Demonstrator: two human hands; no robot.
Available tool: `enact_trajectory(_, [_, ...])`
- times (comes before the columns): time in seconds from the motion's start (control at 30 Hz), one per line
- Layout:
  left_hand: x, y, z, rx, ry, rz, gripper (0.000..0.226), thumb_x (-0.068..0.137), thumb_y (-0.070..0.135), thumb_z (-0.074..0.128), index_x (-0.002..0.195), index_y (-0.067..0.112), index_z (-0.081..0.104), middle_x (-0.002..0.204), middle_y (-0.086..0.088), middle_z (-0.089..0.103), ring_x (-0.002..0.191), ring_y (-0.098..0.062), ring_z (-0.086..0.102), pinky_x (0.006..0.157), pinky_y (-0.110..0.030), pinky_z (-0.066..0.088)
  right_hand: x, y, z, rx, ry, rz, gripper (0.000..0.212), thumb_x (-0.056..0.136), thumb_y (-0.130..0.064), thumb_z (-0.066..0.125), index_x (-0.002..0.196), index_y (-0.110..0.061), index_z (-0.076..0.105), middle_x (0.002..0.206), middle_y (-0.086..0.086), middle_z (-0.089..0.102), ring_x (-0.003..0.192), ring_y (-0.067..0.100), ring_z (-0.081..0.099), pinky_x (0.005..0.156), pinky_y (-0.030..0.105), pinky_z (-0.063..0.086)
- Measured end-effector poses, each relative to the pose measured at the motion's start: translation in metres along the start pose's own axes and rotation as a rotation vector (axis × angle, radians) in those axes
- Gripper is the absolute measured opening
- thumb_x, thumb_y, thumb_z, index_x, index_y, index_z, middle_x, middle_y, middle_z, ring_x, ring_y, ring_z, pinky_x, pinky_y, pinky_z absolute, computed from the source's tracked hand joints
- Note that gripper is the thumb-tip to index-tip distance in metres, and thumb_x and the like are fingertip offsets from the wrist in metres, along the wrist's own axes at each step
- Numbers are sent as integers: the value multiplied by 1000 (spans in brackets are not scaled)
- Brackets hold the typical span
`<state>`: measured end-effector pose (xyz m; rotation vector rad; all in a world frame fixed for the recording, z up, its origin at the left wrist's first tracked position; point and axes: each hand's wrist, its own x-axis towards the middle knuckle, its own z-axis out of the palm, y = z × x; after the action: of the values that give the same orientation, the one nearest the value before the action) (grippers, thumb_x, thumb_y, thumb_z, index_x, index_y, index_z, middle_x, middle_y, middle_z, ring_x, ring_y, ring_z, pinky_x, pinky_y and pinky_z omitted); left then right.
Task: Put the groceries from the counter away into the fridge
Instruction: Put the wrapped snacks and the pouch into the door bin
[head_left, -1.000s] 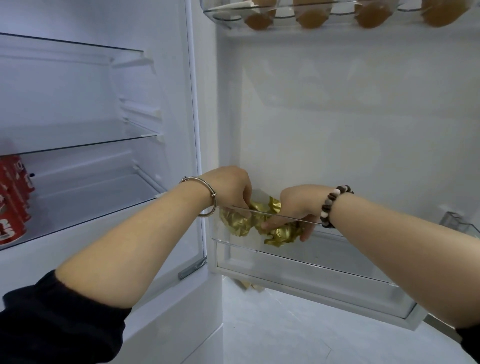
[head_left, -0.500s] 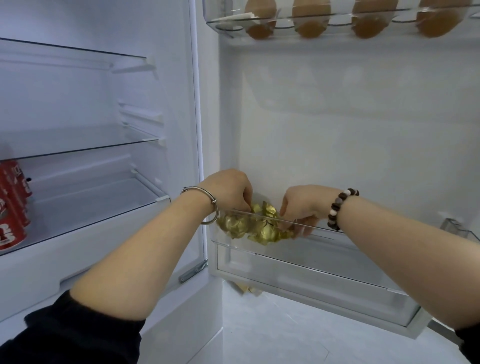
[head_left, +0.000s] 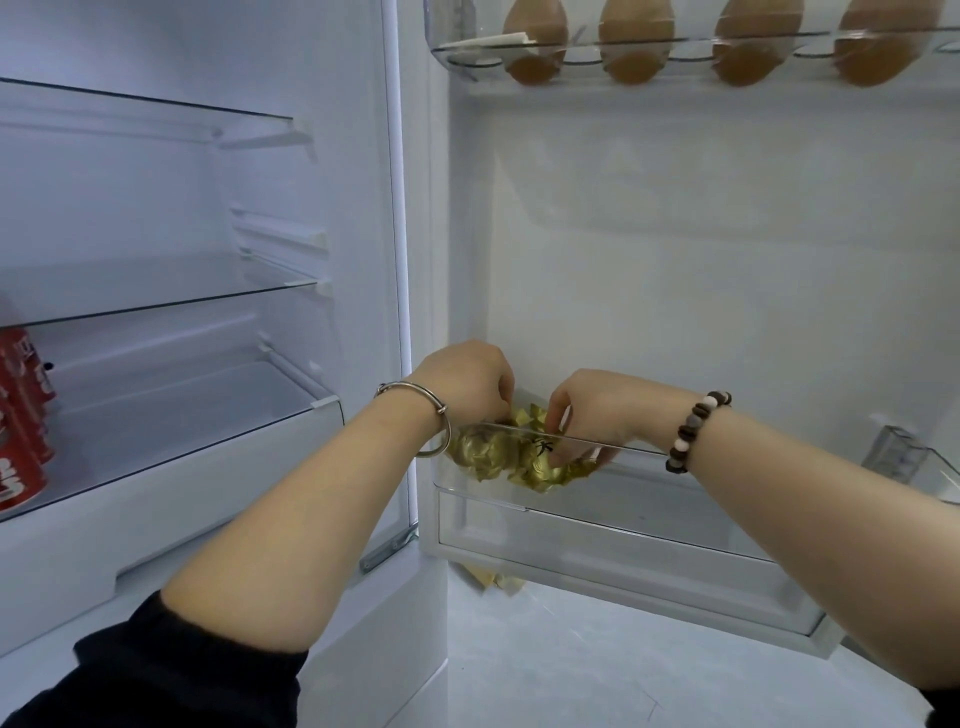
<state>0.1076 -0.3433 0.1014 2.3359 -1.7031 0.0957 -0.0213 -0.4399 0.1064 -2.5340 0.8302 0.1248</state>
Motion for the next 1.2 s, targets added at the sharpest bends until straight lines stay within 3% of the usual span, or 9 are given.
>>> enact_trajectory(0.17, [-2, 0, -1, -90, 92, 26, 13, 82, 26, 66, 90, 18, 73, 78, 9, 57, 81, -13, 58, 72, -25, 49, -3, 3, -4, 70, 100, -3, 23, 80, -16, 71, 100, -9, 65, 87, 7, 72, 75, 17, 70, 63, 27, 59])
enact_trajectory(0.4, [-2, 15, -1, -68, 213, 99, 29, 88, 45, 55, 101, 22, 68, 90, 8, 68, 84, -11, 60, 76, -30, 50, -26, 19, -10, 92, 507, -16, 6, 83, -22, 63, 86, -19, 66, 82, -1, 70, 78, 15, 66, 75, 36, 57])
enact_trajectory(0.53, [7, 39, 6, 15, 357, 227, 34, 91, 44, 47, 112, 23, 64, 103, 8, 65, 94, -14, 59, 76, -30, 47, -51, 39, -13, 64, 741, 38, 10, 82, -20, 59, 84, -18, 69, 83, -3, 67, 79, 17, 61, 71, 30, 51])
enact_trajectory(0.6, [12, 55, 12, -14, 456, 326, 36, 90, 40, 44, 109, 18, 66, 101, 2, 66, 95, -20, 60, 76, -35, 49, -66, 51, -13, 69, 856, 57, 10, 82, -19, 58, 81, -18, 68, 83, -4, 68, 78, 17, 61, 72, 31, 51])
enact_trajectory(0.73, [20, 91, 22, -92, 631, 505, 38, 79, 32, 42, 97, 13, 69, 95, -3, 68, 88, -26, 62, 61, -34, 55, -98, 77, -15, 79, 1038, 115, 10, 83, -19, 56, 86, -21, 66, 77, -13, 62, 74, 10, 59, 71, 27, 45])
enact_trajectory(0.97, [23, 199, 45, -164, 623, 719, 52, 81, 30, 46, 129, 11, 51, 137, -17, 45, 124, -33, 42, 101, -41, 39, -183, 152, -17, 23, 1286, 184, 18, 84, -14, 58, 101, -11, 64, 96, -1, 63, 88, 15, 61, 78, 32, 52])
enact_trajectory(1.1, [15, 287, 62, -204, 579, 795, 63, 84, 39, 44, 142, 20, 31, 152, -14, 26, 140, -29, 18, 110, -46, 22, -251, 208, -12, -27, 1336, 309, 26, 83, -8, 59, 110, -7, 60, 111, 1, 53, 108, 16, 51, 87, 12, 31])
enact_trajectory(1.2, [4, 361, 80, -243, 519, 866, 67, 87, 41, 45, 147, 25, 20, 157, -9, 10, 145, -27, 3, 113, -48, 7, -310, 252, -7, -18, 1366, 420, 33, 86, -10, 59, 119, -7, 56, 127, 6, 47, 122, 17, 43, 93, 10, 24])
